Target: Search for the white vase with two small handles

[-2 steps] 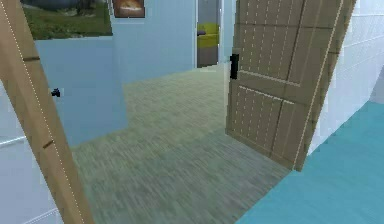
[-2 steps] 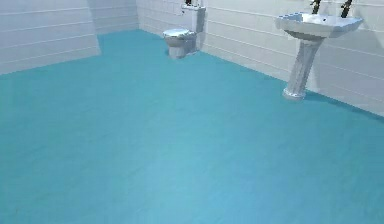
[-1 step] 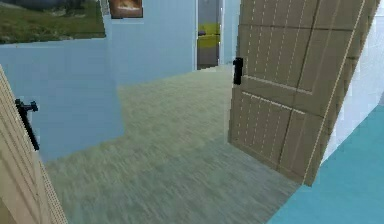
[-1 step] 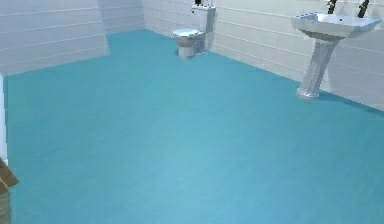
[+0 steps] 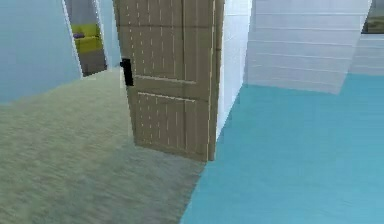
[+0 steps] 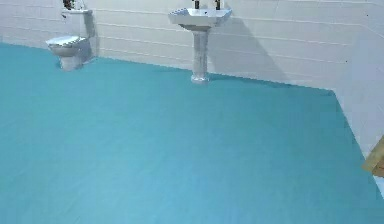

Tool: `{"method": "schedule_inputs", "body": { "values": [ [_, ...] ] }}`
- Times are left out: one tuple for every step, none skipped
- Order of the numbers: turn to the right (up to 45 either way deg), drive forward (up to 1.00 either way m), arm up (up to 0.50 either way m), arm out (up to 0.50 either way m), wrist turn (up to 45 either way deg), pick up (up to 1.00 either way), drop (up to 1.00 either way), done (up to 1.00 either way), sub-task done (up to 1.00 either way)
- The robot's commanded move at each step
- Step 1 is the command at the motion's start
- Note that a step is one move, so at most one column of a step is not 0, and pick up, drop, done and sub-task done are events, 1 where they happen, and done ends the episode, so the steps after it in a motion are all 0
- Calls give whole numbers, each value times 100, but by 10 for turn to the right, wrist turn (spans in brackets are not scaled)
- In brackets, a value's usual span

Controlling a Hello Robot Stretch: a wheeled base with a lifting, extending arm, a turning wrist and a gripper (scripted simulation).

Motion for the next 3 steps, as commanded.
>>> {"method": "schedule_inputs", "body": {
  "values": [
    [0, 45, 0, 0, 0, 0, 0, 0, 0],
    [-450, 0, 0, 0, 0, 0, 0, 0, 0],
    [-30, 0, 0, 0, 0, 0, 0, 0, 0]
  ]
}}
